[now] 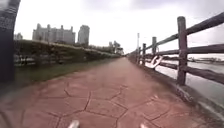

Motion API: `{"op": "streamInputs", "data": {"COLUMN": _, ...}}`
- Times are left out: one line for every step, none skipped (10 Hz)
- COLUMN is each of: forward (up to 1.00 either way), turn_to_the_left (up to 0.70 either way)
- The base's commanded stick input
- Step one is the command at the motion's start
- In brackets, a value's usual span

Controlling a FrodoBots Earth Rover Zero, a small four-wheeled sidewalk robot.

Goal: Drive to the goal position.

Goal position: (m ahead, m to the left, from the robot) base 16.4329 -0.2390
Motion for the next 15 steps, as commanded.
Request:
{"op": "streamInputs", "data": {"forward": 0.70, "turn_to_the_left": -0.13}}
{"op": "streamInputs", "data": {"forward": 0.70, "turn_to_the_left": 0.00}}
{"op": "streamInputs", "data": {"forward": 0.70, "turn_to_the_left": 0.00}}
{"op": "streamInputs", "data": {"forward": 0.70, "turn_to_the_left": 0.00}}
{"op": "streamInputs", "data": {"forward": 0.70, "turn_to_the_left": 0.00}}
{"op": "streamInputs", "data": {"forward": 0.70, "turn_to_the_left": 0.00}}
{"op": "streamInputs", "data": {"forward": 0.70, "turn_to_the_left": 0.00}}
{"op": "streamInputs", "data": {"forward": 0.70, "turn_to_the_left": 0.00}}
{"op": "streamInputs", "data": {"forward": 0.70, "turn_to_the_left": 0.00}}
{"op": "streamInputs", "data": {"forward": 0.70, "turn_to_the_left": 0.00}}
{"op": "streamInputs", "data": {"forward": 0.70, "turn_to_the_left": 0.00}}
{"op": "streamInputs", "data": {"forward": 0.70, "turn_to_the_left": 0.00}}
{"op": "streamInputs", "data": {"forward": 0.70, "turn_to_the_left": 0.00}}
{"op": "streamInputs", "data": {"forward": 0.70, "turn_to_the_left": 0.00}}
{"op": "streamInputs", "data": {"forward": 0.70, "turn_to_the_left": 0.00}}
